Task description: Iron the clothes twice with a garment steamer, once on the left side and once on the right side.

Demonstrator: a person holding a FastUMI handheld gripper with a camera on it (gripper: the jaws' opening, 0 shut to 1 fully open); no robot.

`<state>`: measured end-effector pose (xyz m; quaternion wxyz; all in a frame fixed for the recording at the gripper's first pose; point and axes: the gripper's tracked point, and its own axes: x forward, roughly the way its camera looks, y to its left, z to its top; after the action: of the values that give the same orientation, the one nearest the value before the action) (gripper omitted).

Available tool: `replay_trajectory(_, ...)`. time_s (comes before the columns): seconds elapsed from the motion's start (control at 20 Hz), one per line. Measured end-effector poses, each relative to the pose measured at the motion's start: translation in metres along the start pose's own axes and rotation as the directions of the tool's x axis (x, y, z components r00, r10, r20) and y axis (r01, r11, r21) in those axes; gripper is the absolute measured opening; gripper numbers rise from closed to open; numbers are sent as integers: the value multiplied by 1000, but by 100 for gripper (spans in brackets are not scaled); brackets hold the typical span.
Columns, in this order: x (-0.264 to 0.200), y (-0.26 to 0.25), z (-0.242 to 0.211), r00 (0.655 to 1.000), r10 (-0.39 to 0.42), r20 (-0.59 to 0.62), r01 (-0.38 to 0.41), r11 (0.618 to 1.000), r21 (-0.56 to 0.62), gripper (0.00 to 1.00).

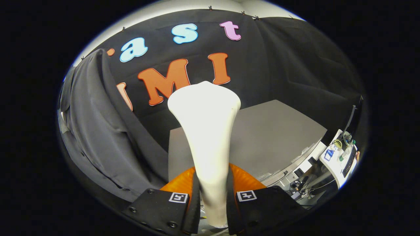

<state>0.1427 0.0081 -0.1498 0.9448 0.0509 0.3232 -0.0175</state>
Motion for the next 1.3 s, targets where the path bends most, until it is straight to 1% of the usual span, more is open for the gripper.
replay_trajectory(0.25, -39, 51, 2, 999, 3, 48, -3, 1000, 5, 40)
replay_trajectory(0.6, -83, 135, 14, 991, 51, 124, -44, 997, -65, 40)
replay_trajectory(0.75, -93, 172, 16, 986, 81, 146, -65, 992, -110, 40)
replay_trajectory(0.85, -95, 195, 16, 982, 106, 154, -85, 987, -136, 40)
replay_trajectory(1.05, -81, 228, 5, 983, 138, 120, -116, 978, -174, 40)
replay_trajectory(1.3, -62, 237, -9, 989, 117, 94, -99, 978, -184, 40)
